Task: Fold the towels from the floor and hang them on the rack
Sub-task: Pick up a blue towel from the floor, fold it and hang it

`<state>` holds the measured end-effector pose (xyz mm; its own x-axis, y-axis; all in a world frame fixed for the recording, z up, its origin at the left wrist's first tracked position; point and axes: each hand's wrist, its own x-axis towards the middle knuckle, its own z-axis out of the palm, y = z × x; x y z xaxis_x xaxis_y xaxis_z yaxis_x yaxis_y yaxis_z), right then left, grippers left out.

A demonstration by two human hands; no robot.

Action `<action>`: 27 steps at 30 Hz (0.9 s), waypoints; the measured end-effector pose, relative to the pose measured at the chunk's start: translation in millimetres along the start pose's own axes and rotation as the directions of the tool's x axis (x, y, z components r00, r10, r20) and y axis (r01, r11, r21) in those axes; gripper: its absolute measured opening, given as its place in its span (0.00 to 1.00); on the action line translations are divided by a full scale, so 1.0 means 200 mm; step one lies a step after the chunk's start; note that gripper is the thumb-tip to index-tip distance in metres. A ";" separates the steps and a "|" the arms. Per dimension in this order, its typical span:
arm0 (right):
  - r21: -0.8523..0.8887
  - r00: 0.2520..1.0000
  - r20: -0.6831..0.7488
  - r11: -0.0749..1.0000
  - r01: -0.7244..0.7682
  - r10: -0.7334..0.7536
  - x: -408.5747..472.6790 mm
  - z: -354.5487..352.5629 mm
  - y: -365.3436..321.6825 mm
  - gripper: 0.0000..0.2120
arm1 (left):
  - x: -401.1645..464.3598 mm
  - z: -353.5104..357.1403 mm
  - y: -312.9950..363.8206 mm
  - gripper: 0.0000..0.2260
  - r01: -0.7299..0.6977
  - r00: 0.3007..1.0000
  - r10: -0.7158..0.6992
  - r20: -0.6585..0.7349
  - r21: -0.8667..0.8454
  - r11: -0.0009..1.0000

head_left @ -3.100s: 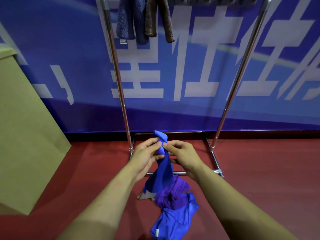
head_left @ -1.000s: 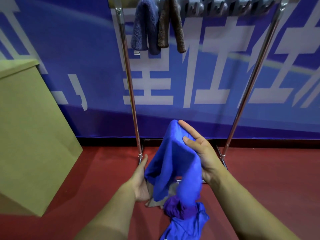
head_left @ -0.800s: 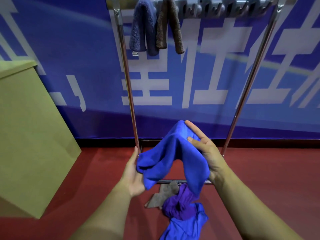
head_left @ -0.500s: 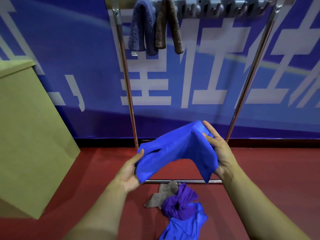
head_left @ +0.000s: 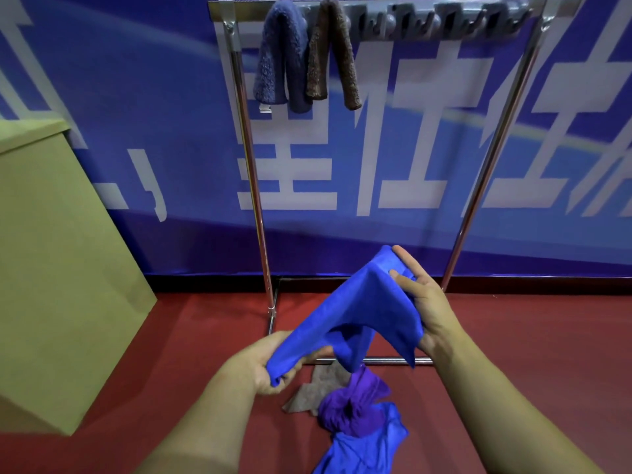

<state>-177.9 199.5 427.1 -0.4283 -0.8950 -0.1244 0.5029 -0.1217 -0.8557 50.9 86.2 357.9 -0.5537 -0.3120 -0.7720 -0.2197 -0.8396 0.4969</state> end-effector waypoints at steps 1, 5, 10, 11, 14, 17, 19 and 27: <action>0.001 1.000 0.000 1.000 -0.003 0.003 0.00 0.00 0.00 0.23 | 0.00 0.02 0.01 0.09 -0.038 0.999 0.038 -0.010 0.000 0.999; -0.014 1.000 -0.029 1.000 -0.008 0.007 0.01 -0.02 -0.02 0.19 | -0.01 0.02 0.02 0.13 -0.298 0.951 0.275 -0.139 -0.191 0.935; -0.173 0.994 -0.100 0.984 0.036 -0.054 0.04 -0.10 -0.03 0.15 | 0.03 -0.06 0.10 0.10 -0.671 0.740 0.570 -0.357 -0.345 0.656; -0.233 0.991 -0.112 0.971 0.048 -0.076 0.05 -0.12 -0.03 0.15 | 0.01 -0.07 0.11 0.08 -0.699 0.713 0.590 -0.380 -0.318 0.641; -0.450 0.983 -0.126 0.890 0.066 -0.137 0.08 -0.21 0.00 0.14 | -0.01 -0.10 0.14 0.06 -0.759 0.637 0.640 -0.429 -0.206 0.617; -0.610 0.977 -0.129 0.791 0.055 -0.168 0.11 -0.31 0.01 0.13 | -0.05 -0.10 0.16 0.16 -0.823 0.535 0.723 -0.437 -0.076 0.563; -0.687 0.969 -0.133 0.724 0.061 -0.208 0.11 -0.36 0.01 0.12 | -0.06 -0.10 0.18 0.19 -0.843 0.500 0.765 -0.405 -0.028 0.537; -0.608 0.907 -0.321 0.794 0.024 -0.273 0.12 -0.45 0.01 0.03 | -0.09 -0.19 0.21 0.12 -0.849 0.427 0.854 -0.296 0.193 0.491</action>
<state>-254.5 215.4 377.1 -0.7665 -0.6410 -0.0403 -0.0673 0.1425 -0.9875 82.0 38.6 377.3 -0.1862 -0.9823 -0.0224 0.2074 -0.0616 0.9763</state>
